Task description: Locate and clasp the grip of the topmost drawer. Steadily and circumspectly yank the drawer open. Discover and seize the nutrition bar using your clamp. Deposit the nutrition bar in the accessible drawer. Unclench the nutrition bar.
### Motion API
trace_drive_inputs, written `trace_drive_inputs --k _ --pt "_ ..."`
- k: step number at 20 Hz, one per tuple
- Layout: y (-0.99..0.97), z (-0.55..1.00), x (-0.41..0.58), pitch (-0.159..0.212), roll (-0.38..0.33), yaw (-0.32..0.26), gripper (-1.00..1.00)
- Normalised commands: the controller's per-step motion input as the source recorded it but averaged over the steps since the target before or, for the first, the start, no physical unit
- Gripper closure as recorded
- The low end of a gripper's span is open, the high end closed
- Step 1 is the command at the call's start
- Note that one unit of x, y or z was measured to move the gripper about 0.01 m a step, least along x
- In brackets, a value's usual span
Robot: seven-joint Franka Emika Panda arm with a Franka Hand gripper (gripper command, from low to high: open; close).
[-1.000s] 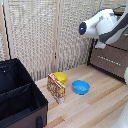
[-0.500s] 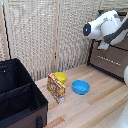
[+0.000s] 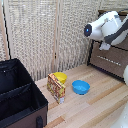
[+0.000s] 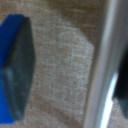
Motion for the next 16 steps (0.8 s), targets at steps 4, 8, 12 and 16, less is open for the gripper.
trace_drive_inputs --k 4,8,12,16 --pt "-0.09 0.19 0.031 0.047 0.110 -0.038 1.00" --pt "0.17 0.23 0.202 0.077 0.161 -0.079 1.00" --pt "0.72 0.14 0.169 0.048 0.161 -0.067 1.00" --pt "0.70 0.19 0.144 0.038 0.231 -0.057 1.00"
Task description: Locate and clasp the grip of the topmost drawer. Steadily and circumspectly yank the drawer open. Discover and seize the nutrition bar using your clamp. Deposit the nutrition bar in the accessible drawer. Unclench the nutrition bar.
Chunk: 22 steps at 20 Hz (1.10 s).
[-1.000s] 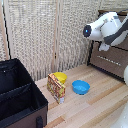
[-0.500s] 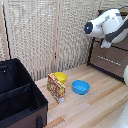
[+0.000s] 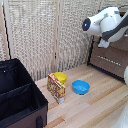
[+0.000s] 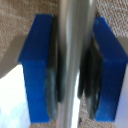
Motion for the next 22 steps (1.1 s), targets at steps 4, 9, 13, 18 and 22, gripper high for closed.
trace_drive_inputs --k 4,9,13,18,22 --pt "0.73 0.14 0.128 0.037 0.212 -0.058 1.00" --pt "0.78 0.02 0.063 0.010 0.162 -0.064 1.00" --pt "0.80 0.00 0.060 0.000 0.126 -0.073 1.00" --pt "0.42 0.00 0.018 0.004 0.038 -0.040 -1.00" --pt "0.01 -0.02 0.095 0.020 0.004 0.016 -1.00"
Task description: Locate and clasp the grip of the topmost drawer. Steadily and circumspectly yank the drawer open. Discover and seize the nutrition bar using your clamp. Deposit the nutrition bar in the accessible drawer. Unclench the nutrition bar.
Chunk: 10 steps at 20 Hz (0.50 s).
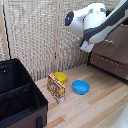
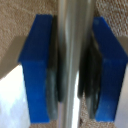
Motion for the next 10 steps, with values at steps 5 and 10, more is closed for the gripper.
trace_drive_inputs --k 5,10 --pt "0.12 0.02 0.153 0.043 0.032 0.031 -1.00" --pt "0.17 0.35 0.171 0.037 0.060 0.002 -1.00"
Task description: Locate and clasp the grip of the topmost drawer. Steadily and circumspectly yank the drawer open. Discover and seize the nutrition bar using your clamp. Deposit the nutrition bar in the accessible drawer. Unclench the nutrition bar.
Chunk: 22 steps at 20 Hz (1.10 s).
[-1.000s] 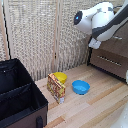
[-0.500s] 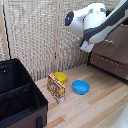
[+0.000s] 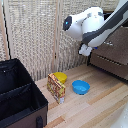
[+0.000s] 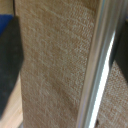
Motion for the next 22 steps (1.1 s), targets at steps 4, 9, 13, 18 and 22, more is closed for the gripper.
trace_drive_inputs --k 4,9,13,18,22 --pt "-0.01 0.63 0.224 0.006 0.027 -0.012 -1.00" --pt "0.59 0.35 0.041 -0.061 0.137 -0.104 -1.00" --pt "0.69 0.17 -0.061 -0.110 0.145 -0.137 -1.00" --pt "0.65 0.10 -0.070 -0.116 0.140 -0.156 -1.00" --pt "0.44 0.06 -0.009 -0.102 0.189 -0.208 -1.00"
